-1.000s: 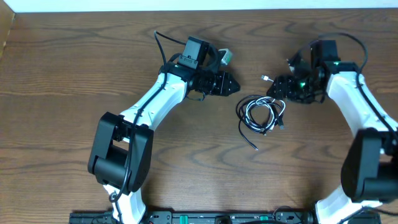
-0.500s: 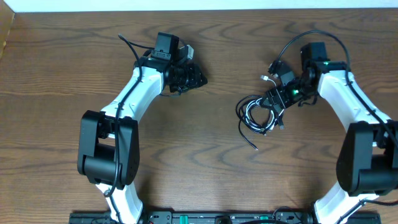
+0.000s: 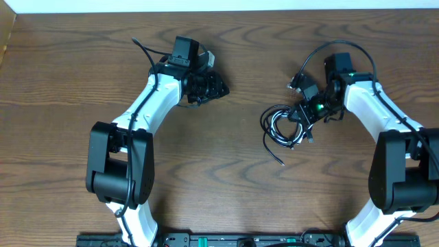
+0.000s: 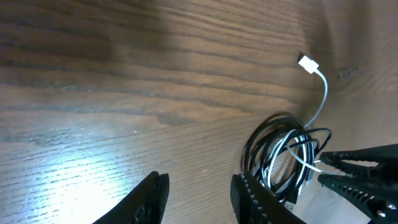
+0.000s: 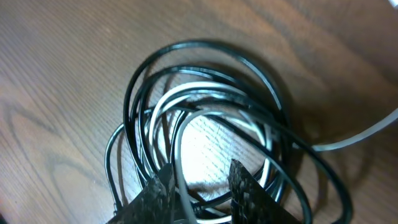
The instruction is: Untangle cables
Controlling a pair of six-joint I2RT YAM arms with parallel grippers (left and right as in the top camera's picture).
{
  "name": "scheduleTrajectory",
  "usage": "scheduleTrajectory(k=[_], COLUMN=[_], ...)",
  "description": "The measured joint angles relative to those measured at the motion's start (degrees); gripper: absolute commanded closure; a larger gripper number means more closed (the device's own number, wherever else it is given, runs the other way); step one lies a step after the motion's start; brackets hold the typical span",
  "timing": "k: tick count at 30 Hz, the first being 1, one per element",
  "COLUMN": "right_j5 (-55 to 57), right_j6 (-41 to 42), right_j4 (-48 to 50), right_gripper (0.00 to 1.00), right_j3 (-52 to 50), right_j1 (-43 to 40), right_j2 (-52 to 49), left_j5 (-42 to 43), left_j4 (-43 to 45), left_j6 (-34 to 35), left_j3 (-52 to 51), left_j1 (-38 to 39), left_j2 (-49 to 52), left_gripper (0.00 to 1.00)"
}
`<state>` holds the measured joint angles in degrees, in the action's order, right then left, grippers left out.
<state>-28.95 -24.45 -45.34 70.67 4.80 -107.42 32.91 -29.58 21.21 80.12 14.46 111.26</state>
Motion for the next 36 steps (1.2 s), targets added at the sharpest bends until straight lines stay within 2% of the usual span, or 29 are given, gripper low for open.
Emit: scheduleTrajectory(k=[1, 4, 8, 10, 16, 21, 24, 25, 29, 33, 36], right_j5=[0.0, 0.0, -0.7, -1.1, -1.6, -6.8, -10.3, -11.1, -12.6, -10.8, -5.1], right_j6=[0.1, 1.1, 5.1, 7.8, 16.9, 23.2, 25.7, 26.8, 30.6, 34.6, 37.9], right_j4=[0.2, 1.8, 4.6, 5.6, 6.9, 6.6, 6.6, 6.7, 7.0, 7.7, 7.0], right_gripper=[0.62, 0.69, 0.93, 0.99, 0.99, 0.99, 0.99, 0.99, 0.99, 0.99, 0.99], right_j3=[-0.4, -1.4, -1.6, -1.6, -1.7, -0.2, 1.2, 1.7, 3.3, 3.3, 3.3], right_j1=[0.0, 0.0, 0.1, 0.1, 0.1, 0.0, 0.0, 0.0, 0.0, 0.0, 0.1], right_j2=[0.0, 0.0, 0.0, 0.0, 0.0, 0.8, 6.1, 9.3, 21.2, 29.6, 35.5], left_j5=[-0.1, -0.1, -0.1, -0.1, -0.1, -0.1, -0.1, -0.1, -0.2, -0.3, -0.3], left_j4=[0.0, 0.0, 0.0, 0.0, 0.0, 0.0, -0.1, -0.2, -0.2, -0.2, -0.2], left_j6=[0.0, 0.0, 0.0, 0.0, 0.0, 0.0, -0.1, -0.2, -0.4, -0.5, -0.5], left_j3=[0.0, 0.0, 0.0, 0.0, 0.0, 0.0, 0.0, 0.0, 0.0, 0.0, 0.0], left_j1=[0.0, 0.0, 0.0, 0.0, 0.0, 0.0, 0.0, 0.0, 0.0, 0.0, 0.0], left_j2=[0.0, 0.0, 0.0, 0.0, 0.0, 0.0, 0.0, 0.0, 0.0, 0.0, 0.0], left_gripper=[0.62, 0.62, 0.62, 0.61, 0.61, 0.61, 0.6, 0.53, 0.5, 0.5, 0.43])
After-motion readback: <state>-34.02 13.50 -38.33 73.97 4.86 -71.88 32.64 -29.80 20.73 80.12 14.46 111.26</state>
